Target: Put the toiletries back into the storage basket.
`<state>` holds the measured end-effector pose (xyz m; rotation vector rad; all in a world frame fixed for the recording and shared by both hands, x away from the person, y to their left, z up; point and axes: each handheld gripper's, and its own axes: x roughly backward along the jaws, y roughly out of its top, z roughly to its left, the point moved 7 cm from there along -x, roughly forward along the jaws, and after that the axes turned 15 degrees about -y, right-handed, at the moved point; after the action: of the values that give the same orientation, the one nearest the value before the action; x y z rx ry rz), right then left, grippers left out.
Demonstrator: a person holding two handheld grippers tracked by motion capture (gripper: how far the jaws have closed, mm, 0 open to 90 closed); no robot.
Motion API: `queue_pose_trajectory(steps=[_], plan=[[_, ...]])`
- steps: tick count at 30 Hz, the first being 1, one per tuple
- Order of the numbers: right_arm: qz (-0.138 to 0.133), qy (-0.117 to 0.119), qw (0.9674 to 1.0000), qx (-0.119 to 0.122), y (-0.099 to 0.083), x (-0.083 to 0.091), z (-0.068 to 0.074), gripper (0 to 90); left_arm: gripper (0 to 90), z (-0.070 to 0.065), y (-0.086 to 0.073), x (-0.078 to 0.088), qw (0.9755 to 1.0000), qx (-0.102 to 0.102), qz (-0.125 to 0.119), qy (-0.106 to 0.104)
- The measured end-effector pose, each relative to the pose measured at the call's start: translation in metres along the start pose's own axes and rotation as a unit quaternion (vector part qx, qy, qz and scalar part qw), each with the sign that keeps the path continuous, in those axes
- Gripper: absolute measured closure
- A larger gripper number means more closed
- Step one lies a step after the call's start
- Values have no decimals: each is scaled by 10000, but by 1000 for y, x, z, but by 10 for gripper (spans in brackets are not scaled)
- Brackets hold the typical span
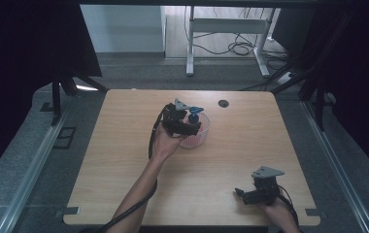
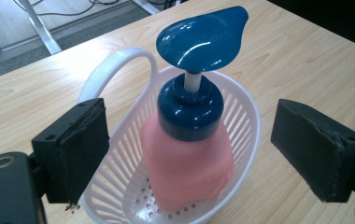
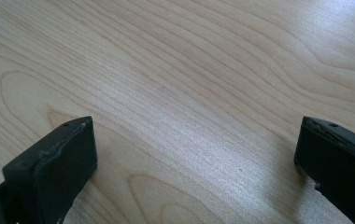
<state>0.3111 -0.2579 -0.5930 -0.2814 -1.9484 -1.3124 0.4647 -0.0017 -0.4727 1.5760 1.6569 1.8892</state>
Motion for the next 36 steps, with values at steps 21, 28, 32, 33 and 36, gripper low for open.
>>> queue_pose_trajectory(steps=[21, 28, 32, 33, 36], plan=[[1, -1, 10000, -1, 0, 0, 0, 0, 107, -9, -4, 20, 9999, -122, 5, -96], [2, -3, 10000, -4, 0, 0, 0, 0, 107, -13, -7, 26, 9998, -143, 18, -139], [1, -1, 10000, -7, 0, 0, 0, 0, 107, -16, -9, 28, 9997, -158, 42, -170], [1, -2, 10000, -6, 0, 0, 0, 0, 107, -17, -9, 29, 9997, -158, 50, -177], [4, -5, 10000, -9, 0, 0, 0, 0, 107, -18, -11, 30, 9996, -178, 86, -187]])
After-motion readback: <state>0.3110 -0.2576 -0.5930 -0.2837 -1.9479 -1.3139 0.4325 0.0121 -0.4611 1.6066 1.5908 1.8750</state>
